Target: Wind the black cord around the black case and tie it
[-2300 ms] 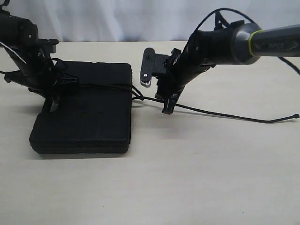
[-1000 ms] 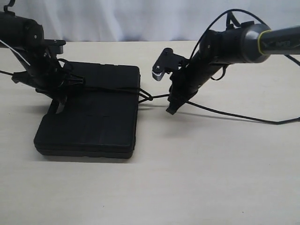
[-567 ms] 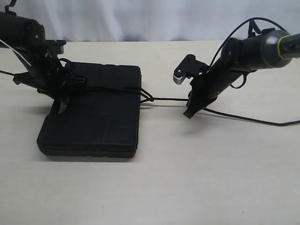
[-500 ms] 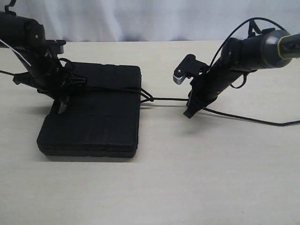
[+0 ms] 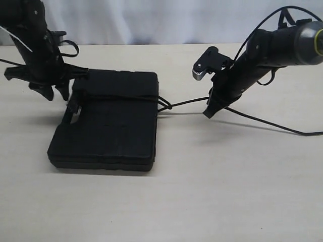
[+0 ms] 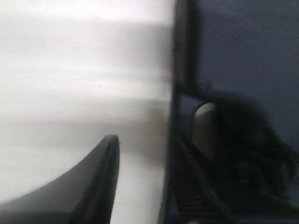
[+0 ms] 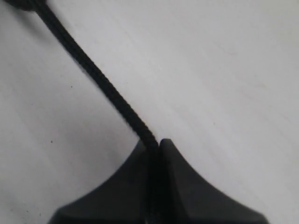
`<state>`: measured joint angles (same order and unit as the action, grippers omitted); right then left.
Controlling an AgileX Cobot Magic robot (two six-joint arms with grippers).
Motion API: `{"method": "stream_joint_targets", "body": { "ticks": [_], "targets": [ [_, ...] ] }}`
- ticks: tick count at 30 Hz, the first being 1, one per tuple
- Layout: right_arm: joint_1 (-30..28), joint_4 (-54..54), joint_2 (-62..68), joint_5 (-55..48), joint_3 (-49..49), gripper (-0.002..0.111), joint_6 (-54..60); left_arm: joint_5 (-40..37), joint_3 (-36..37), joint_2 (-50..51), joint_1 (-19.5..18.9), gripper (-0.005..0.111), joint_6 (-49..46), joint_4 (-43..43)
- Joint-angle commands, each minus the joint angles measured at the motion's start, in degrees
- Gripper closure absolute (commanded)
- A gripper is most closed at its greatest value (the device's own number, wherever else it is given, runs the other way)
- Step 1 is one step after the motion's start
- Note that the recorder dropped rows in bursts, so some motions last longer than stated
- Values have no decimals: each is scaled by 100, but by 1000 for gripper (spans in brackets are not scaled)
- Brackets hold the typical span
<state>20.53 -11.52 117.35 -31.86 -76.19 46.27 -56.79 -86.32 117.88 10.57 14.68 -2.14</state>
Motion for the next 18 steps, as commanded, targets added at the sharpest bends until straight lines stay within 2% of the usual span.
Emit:
{"method": "stream_joint_targets", "body": {
  "ticks": [1,6,8,11,15,16,18],
  "targets": [
    [-132,367,-88,-294,24,104,-70,-314,-135,-253,-57,71,39,-169],
    [-132,812,-114,-463,24,103,-510,-314,-135,-572,-57,72,39,-321],
    [-132,1075,-184,-463,24,97,-840,-314,-135,-770,-57,72,39,-321],
    [-132,1114,-339,-534,24,80,-1187,-304,-135,-1059,-57,72,39,-321],
    [-67,1099,-614,-689,24,49,-1770,-408,-135,-1355,-57,72,39,-321],
    [-37,1099,-708,-843,24,44,-1804,-496,-135,-1409,-57,72,39,-334],
    [-7,1073,-894,-1245,24,40,-1978,-660,-135,-1492,-57,72,13,-434]
  ]
}}
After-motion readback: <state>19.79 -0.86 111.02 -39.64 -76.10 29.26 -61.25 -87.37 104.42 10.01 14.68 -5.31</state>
